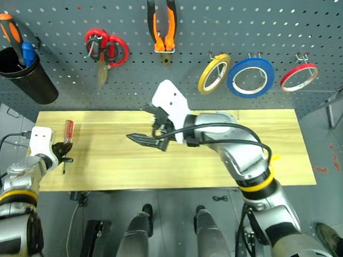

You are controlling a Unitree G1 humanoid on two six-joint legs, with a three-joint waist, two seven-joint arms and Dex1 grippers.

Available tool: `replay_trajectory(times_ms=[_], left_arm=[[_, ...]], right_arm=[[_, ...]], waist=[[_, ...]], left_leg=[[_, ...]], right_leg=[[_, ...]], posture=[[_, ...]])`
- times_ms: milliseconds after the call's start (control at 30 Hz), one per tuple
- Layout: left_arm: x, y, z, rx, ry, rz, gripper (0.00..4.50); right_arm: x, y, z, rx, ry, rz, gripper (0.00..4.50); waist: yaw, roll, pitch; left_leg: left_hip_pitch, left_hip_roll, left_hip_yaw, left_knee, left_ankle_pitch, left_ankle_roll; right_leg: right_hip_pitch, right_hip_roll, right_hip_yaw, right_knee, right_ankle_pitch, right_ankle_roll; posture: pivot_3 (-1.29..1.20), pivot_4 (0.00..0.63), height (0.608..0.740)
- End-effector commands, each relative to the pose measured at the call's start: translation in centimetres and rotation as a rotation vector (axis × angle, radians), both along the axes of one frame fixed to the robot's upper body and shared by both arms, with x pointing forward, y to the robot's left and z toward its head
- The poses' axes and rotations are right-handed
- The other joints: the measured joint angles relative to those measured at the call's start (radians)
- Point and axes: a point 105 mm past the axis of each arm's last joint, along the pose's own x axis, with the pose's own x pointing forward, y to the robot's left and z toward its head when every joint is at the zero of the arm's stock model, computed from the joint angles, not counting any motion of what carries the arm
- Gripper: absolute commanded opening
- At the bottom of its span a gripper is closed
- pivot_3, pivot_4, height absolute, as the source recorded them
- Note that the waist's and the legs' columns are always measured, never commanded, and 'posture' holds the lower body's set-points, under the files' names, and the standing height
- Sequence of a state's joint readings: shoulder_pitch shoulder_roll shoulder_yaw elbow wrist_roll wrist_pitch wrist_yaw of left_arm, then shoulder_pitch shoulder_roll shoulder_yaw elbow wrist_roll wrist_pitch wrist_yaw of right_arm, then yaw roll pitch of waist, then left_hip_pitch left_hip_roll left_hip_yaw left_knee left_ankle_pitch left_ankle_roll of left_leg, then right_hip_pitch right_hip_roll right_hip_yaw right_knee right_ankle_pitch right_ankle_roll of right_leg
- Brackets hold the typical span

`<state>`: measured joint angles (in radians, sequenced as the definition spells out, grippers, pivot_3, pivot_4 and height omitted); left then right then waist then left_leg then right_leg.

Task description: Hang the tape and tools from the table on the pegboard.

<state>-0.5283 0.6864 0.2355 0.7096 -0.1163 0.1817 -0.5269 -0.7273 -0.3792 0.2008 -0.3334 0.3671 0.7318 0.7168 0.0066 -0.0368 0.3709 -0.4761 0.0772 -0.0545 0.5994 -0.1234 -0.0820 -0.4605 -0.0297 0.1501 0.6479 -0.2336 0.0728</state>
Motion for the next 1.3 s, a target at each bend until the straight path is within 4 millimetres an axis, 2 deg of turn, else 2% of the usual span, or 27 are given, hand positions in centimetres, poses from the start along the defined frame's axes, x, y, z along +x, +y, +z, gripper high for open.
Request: replay_trajectory(times_ms=[33,133,233,300,400,533,633,867,967,1067,1167,1300], left_arm=[[-2.7,-3.2,3.2,0.019,-0.107,-0.081,0.61],[-7.4,-7.5,4.0,0.014,-0.129,-0.133,0.61],[-10.0,-10.2,5.3,0.020,-0.184,-0.173,0.61],[-10.8,-11.9,7.0,0.032,-0.265,-0.218,0.61],[-10.6,-13.5,11.5,0.054,-0.478,-0.260,0.61],[-10.2,-13.8,15.1,0.059,-0.627,-0.208,0.61],[-10.1,-14.1,19.0,0.062,-0.781,-0.193,0.61],[-7.8,-12.4,25.2,0.106,-1.002,-0.070,0.61],[-7.0,-11.6,28.0,0.132,-1.097,-0.010,0.61],[-6.5,-11.2,29.7,0.157,-1.161,0.016,0.61],[-5.7,-11.1,30.3,0.169,-1.197,0.024,0.61],[-4.9,-10.0,31.4,0.177,-1.256,0.093,0.61]], right_arm=[[-1.3,-0.9,1.7,0.051,-0.083,0.010,4.50],[-1.4,-1.8,2.3,0.083,-0.110,-0.010,4.50],[-1.6,-2.1,2.8,0.113,-0.127,0.000,4.50],[-2.0,-1.9,3.0,0.129,-0.140,0.026,4.50],[-2.2,-1.6,4.4,0.193,-0.159,0.054,4.50],[-2.1,-1.5,6.3,0.258,-0.199,0.082,4.50],[-2.2,-1.6,8.7,0.348,-0.230,0.104,4.50],[-1.3,-1.1,12.7,0.482,-0.261,0.131,4.50],[-1.0,-0.3,14.4,0.524,-0.286,0.152,4.50],[-1.1,0.1,15.9,0.580,-0.291,0.183,4.50],[-1.2,0.8,15.9,0.564,-0.292,0.203,4.50],[-0.8,0.7,15.8,0.564,-0.284,0.189,4.50]], waist=[[-0.001,0.000,0.000],[-0.003,0.000,0.000],[0.003,-0.001,0.000],[0.006,-0.001,0.000],[0.009,-0.001,0.000],[0.006,-0.001,0.000],[0.007,-0.001,0.000],[0.009,-0.002,0.000],[0.010,-0.002,0.000],[0.009,-0.002,0.000],[0.014,-0.002,-0.001],[0.021,-0.002,-0.001]], left_leg=[[0.001,0.000,0.000,-0.001,0.001,-0.001],[0.001,0.001,0.000,-0.003,0.002,-0.004],[0.001,0.002,0.000,-0.003,0.004,-0.005],[0.001,0.002,0.000,-0.003,0.006,-0.004],[0.001,0.002,0.000,-0.003,0.009,-0.006],[0.001,0.001,0.000,-0.002,0.013,-0.005],[0.000,0.001,0.000,-0.003,0.013,-0.005],[0.000,0.001,0.000,-0.003,0.013,-0.004],[-0.001,0.001,0.000,-0.003,0.013,-0.004],[-0.001,0.001,-0.001,-0.003,0.013,-0.004],[-0.001,0.001,-0.001,-0.006,0.013,-0.004],[-0.001,0.001,-0.001,-0.008,0.013,-0.004]], right_leg=[[0.000,0.000,0.000,0.000,0.000,0.000],[-0.002,0.001,0.000,0.000,0.000,-0.002],[-0.002,0.001,-0.001,0.000,-0.001,0.001],[-0.001,0.001,-0.001,0.000,-0.004,0.005],[0.000,0.001,-0.001,-0.001,-0.003,0.006],[0.001,0.001,-0.001,-0.003,0.000,0.008],[0.001,0.001,-0.001,-0.003,0.000,0.007],[0.001,0.001,-0.002,-0.002,0.000,0.007],[0.001,0.001,-0.002,-0.002,0.002,0.004],[0.001,0.001,-0.003,-0.002,0.004,0.000],[0.001,0.001,-0.004,-0.002,0.005,-0.001],[0.000,0.001,-0.006,-0.002,0.005,-0.002]], posture=[[0.12,0.371,0.740],[0.14,0.375,0.740],[0.15,0.378,0.740],[0.16,0.362,0.740],[0.17,0.360,0.740],[0.18,0.351,0.740],[0.18,0.343,0.740],[0.18,0.351,0.740],[0.17,0.340,0.740],[0.17,0.335,0.740],[0.17,0.327,0.740],[0.16,0.331,0.740]])
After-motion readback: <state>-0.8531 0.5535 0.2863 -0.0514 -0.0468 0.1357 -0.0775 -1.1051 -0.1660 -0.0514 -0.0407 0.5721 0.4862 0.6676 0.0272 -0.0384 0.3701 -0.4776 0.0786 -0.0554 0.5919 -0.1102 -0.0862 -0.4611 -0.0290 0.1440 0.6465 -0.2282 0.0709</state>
